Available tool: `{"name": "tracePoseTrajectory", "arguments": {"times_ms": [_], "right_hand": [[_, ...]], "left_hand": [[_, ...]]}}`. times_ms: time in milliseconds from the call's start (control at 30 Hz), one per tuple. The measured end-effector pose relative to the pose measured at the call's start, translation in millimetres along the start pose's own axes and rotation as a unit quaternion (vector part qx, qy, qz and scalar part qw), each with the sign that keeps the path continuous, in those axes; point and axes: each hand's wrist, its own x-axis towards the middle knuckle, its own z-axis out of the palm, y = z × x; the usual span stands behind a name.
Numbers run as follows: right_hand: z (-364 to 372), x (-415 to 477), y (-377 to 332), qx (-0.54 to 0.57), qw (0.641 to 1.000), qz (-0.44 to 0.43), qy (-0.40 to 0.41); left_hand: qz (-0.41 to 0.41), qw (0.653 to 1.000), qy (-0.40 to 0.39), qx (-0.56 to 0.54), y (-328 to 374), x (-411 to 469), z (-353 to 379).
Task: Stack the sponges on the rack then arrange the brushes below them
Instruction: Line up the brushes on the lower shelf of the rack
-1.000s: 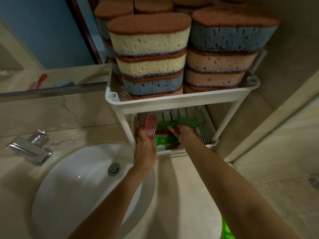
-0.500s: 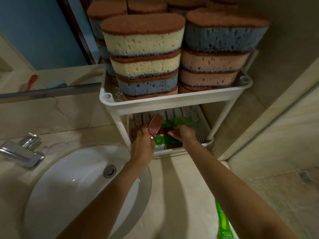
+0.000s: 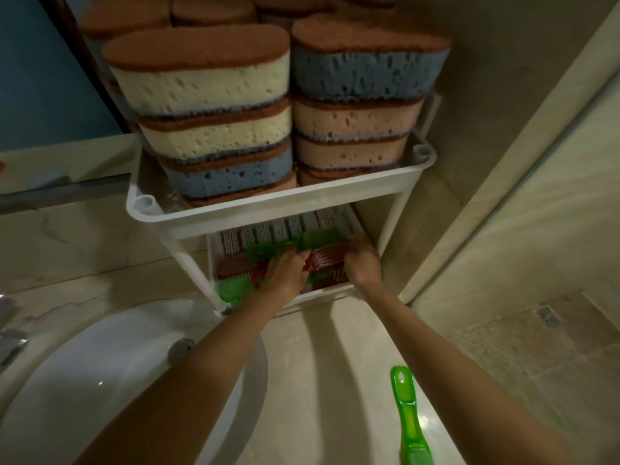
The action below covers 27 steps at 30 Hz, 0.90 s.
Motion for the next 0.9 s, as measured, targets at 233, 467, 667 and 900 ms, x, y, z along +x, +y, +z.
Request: {"name": "tracePoseTrajectory", "arguments": {"times_ms": [233, 467, 667, 900], "right_hand": [[3.0, -1.5, -0.2, -0.063, 0.997, -0.003, -0.049], [3.2, -2.8, -1.0, -0.159, 0.984, -0.022, -0.077], [1.8, -12.5, -4.3, -0.185, 0.98, -0.023, -0.073], [-8.4, -22.1, -3.1, -0.155, 0.985, -0.01, -0.075]], "left_hand": [[0.002, 1.0, -0.011, -0.022, -3.9, 12.8, 9.6], [-0.032, 0.998, 0.035, -0.05, -12.3, 3.7, 8.5], [-0.018, 0.996, 0.046, -0.073, -14.2, -1.8, 10.9], [-0.005, 0.996, 0.032, -0.083, -3.1, -1.9, 9.8]]}}
